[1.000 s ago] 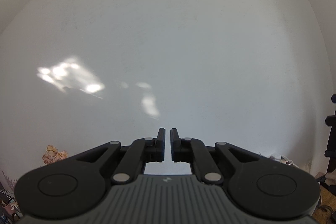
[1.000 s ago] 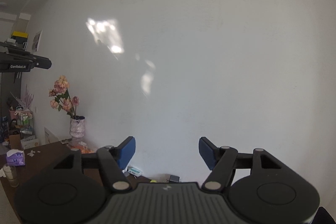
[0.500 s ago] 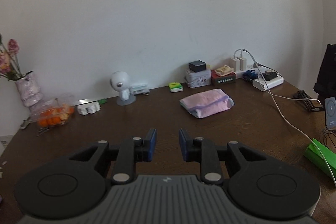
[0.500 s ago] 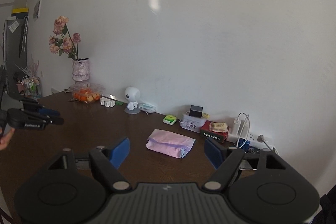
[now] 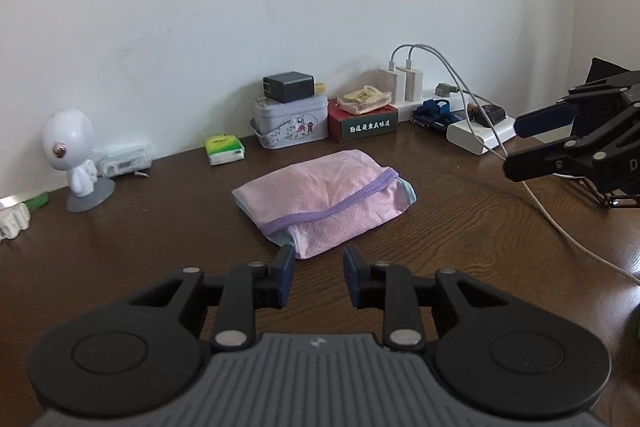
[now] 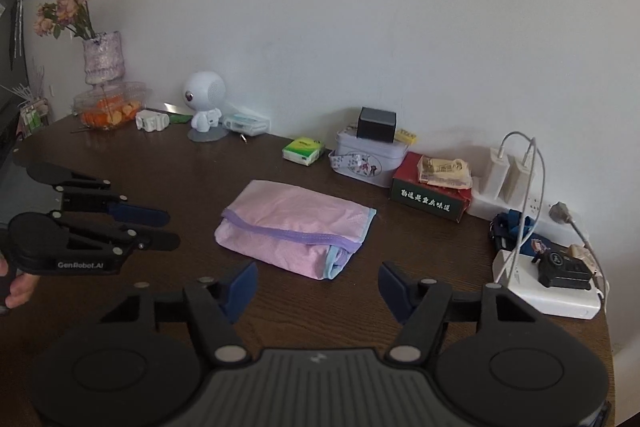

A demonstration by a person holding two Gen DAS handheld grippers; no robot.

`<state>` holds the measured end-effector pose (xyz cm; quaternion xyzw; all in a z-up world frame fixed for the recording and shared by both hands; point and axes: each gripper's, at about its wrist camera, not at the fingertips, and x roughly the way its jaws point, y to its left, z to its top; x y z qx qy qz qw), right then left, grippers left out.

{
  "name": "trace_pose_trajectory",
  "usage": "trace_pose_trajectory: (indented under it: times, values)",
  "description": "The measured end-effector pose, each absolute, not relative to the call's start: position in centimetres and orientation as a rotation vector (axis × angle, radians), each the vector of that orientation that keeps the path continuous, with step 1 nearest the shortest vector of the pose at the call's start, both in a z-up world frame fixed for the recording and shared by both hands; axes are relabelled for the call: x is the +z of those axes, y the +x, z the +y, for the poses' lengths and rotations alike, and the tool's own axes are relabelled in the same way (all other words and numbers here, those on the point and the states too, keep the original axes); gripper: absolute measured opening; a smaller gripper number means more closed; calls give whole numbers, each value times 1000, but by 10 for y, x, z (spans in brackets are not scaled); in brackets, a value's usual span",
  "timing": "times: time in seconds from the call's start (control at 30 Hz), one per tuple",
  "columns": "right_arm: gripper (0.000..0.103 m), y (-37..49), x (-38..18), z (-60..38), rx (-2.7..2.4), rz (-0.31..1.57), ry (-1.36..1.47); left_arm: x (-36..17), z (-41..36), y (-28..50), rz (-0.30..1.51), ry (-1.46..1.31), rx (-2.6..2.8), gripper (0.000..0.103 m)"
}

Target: Fold clothes

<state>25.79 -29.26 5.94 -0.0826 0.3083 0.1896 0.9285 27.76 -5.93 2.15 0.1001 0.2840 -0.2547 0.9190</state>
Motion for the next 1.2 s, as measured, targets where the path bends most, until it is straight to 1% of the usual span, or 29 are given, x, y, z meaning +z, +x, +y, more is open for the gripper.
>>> trace_pose_trajectory:
  times: [0.1, 0.2, 0.23, 0.27, 0.33, 0.37, 0.4, 0.47, 0.57, 0.7, 0.77, 0.93, 1.0, 1.03, 1.07, 1.1, 1.13, 1.2]
  values:
    - [62, 302, 38, -285, 373, 692, -161, 7, -71, 306, 587, 234, -515, 27]
    - [59, 336, 18, -279, 369, 735, -153, 2, -71, 332, 613, 169, -526, 27]
    - [51, 346, 11, -278, 376, 751, -144, 0, -71, 341, 634, 143, -536, 26]
    - [39, 353, 5, -276, 383, 768, -139, -2, -71, 347, 653, 132, -546, 21]
    - [29, 364, -5, -273, 396, 795, -130, -6, -71, 356, 667, 144, -549, 9]
    - [24, 367, -9, -271, 408, 795, -122, -8, -70, 360, 663, 155, -534, 6]
    - [21, 368, -11, -271, 406, 787, -113, -10, -69, 365, 661, 159, -516, 5]
    - [19, 371, -13, -270, 397, 771, -93, -14, -66, 377, 667, 150, -477, 3]
    - [15, 383, -14, -269, 342, 760, -76, -18, -65, 395, 655, 140, -440, 2]
    - [14, 402, -16, -272, 283, 753, -30, -13, -67, 417, 646, 100, -420, 3]
    - [12, 406, -17, -272, 269, 758, -4, -8, -63, 414, 656, 60, -488, 4]
    - [12, 390, -18, -268, 330, 772, 9, -6, -65, 384, 673, 77, -609, 5]
    - [14, 387, -18, -270, 374, 783, 32, -6, -66, 376, 651, 89, -589, 9]
    - [14, 386, -17, -272, 396, 792, 36, -7, -66, 374, 630, 110, -563, 17]
    - [16, 384, -14, -274, 389, 784, 20, -9, -66, 374, 612, 131, -537, 29]
    - [18, 381, -10, -275, 371, 758, -2, -11, -66, 376, 605, 141, -511, 33]
    - [20, 378, -4, -275, 357, 723, -43, -14, -64, 380, 613, 137, -486, 33]
    - [20, 374, 6, -268, 377, 664, -153, -19, -62, 386, 647, 120, -491, 32]
